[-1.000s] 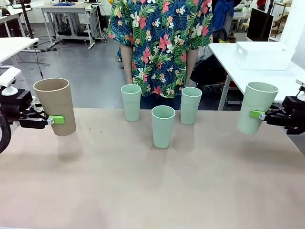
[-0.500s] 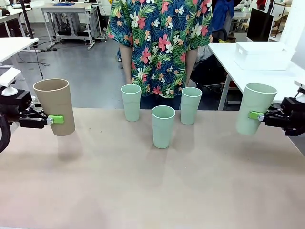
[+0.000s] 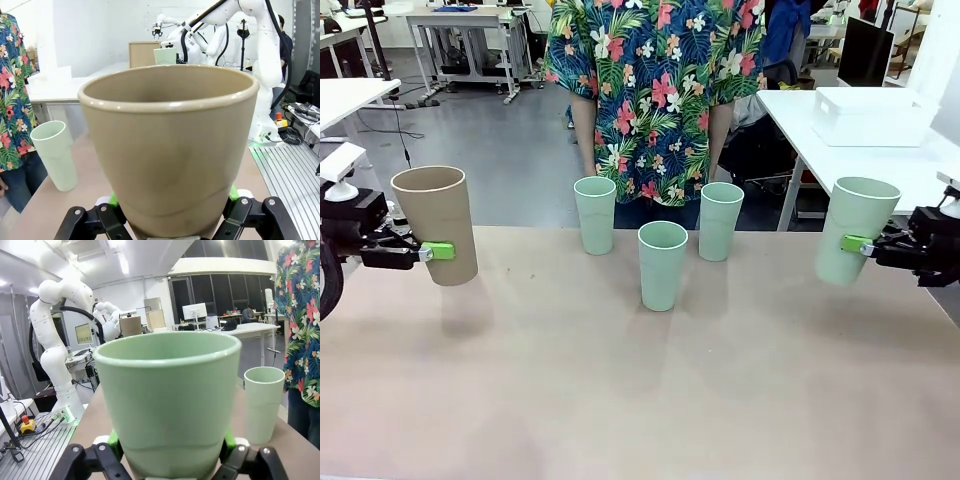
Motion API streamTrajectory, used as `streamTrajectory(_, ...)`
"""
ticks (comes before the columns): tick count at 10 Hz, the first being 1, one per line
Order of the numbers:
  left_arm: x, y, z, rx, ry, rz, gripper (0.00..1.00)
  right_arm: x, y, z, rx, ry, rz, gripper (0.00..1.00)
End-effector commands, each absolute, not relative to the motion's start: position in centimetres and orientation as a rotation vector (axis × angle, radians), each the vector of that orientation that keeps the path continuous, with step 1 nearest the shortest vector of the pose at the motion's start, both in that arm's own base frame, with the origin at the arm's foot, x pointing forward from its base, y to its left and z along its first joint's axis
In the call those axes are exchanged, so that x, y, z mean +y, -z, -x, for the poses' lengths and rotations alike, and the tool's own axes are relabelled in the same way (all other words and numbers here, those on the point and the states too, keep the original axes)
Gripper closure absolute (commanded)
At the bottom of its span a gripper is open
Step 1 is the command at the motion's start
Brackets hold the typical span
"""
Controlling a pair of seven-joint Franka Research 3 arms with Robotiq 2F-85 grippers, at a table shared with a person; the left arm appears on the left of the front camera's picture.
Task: Stack the cups and store them in the basket.
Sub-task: Place the stack of Reusable plastic cups into the Pantry Basket.
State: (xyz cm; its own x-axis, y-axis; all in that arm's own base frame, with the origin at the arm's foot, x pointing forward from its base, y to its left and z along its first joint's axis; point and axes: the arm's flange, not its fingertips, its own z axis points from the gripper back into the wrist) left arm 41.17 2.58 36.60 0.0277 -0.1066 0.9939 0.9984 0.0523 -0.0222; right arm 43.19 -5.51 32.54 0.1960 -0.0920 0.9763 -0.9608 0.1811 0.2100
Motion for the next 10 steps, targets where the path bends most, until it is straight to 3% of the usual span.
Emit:
streamTrajectory(1, 2.49, -36.73, -40.99, -1.145, 1.208, 1.103, 0.17, -5.42, -32.92, -43.22, -1.198, -0.89, -1.208, 0.14)
streamTrajectory(10, 2.49, -36.73, -40.99, -1.145, 1.208, 1.103, 0.17, -5.42, -32.92, -43.22, -1.198, -0.89, -1.208, 0.14)
